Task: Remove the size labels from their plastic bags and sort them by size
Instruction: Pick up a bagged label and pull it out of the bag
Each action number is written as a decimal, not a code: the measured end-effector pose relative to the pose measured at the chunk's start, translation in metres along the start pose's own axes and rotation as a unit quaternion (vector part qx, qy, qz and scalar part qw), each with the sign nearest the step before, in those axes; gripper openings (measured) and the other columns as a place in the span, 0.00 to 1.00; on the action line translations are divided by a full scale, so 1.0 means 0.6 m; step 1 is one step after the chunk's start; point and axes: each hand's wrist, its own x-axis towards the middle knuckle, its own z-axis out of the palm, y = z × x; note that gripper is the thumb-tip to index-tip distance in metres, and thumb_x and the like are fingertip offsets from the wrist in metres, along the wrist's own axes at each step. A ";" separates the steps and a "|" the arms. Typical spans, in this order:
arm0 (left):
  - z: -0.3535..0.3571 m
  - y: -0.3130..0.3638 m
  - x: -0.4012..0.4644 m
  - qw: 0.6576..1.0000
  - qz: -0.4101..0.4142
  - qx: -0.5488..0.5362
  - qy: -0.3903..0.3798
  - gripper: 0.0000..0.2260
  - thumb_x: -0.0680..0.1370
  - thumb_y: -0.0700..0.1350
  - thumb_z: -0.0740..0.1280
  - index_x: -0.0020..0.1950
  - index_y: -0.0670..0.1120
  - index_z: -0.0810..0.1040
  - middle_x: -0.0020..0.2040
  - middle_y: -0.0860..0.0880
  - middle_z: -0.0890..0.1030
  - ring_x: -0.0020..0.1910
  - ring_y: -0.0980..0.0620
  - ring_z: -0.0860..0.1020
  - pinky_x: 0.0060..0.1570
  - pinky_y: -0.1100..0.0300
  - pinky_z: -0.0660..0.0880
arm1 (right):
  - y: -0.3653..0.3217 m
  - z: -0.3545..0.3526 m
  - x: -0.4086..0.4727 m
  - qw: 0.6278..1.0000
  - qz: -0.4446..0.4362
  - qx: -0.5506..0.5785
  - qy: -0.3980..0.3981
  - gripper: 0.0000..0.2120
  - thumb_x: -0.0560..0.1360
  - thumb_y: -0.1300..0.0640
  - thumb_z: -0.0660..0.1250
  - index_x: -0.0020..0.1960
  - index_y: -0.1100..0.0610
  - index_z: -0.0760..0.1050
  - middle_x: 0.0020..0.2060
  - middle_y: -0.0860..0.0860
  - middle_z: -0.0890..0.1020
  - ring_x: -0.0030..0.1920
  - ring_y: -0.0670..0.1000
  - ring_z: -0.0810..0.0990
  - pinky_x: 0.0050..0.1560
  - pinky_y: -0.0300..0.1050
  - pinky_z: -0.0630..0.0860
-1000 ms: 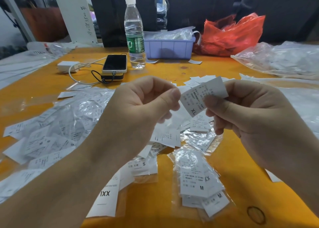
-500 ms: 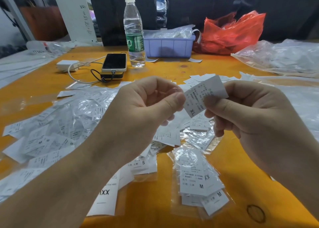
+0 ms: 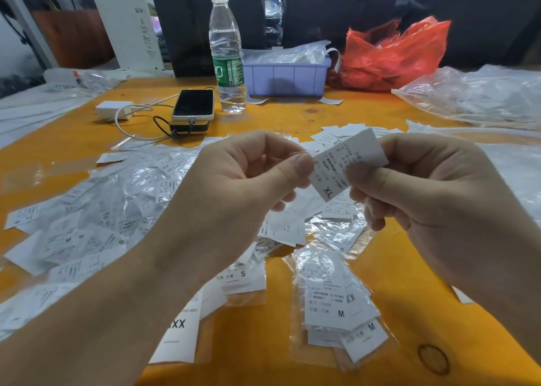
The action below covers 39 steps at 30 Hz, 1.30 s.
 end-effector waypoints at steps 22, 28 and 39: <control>-0.002 0.005 -0.003 0.999 -0.031 -0.035 -0.011 0.08 0.65 0.50 0.75 0.42 0.49 0.84 0.38 0.51 0.86 0.35 0.55 0.82 0.35 0.64 0.78 | 0.005 0.009 -0.002 0.999 -0.024 -0.004 -0.024 0.06 0.67 0.58 0.71 0.42 0.51 0.85 0.30 0.55 0.82 0.25 0.50 0.72 0.27 0.42 0.71; -0.003 0.007 -0.002 0.998 -0.034 -0.058 -0.018 0.08 0.65 0.49 0.75 0.41 0.49 0.83 0.38 0.50 0.86 0.34 0.55 0.81 0.35 0.64 0.78 | 0.006 0.003 0.001 0.999 -0.035 -0.021 -0.030 0.06 0.67 0.57 0.71 0.40 0.48 0.85 0.30 0.55 0.82 0.25 0.51 0.71 0.27 0.45 0.70; 0.006 0.005 -0.005 0.999 0.011 -0.008 -0.039 0.11 0.64 0.48 0.75 0.45 0.49 0.82 0.41 0.51 0.86 0.40 0.54 0.84 0.38 0.66 0.78 | 0.010 0.008 -0.004 0.997 -0.031 -0.022 -0.067 0.04 0.69 0.59 0.72 0.43 0.53 0.85 0.31 0.55 0.81 0.27 0.49 0.74 0.27 0.42 0.72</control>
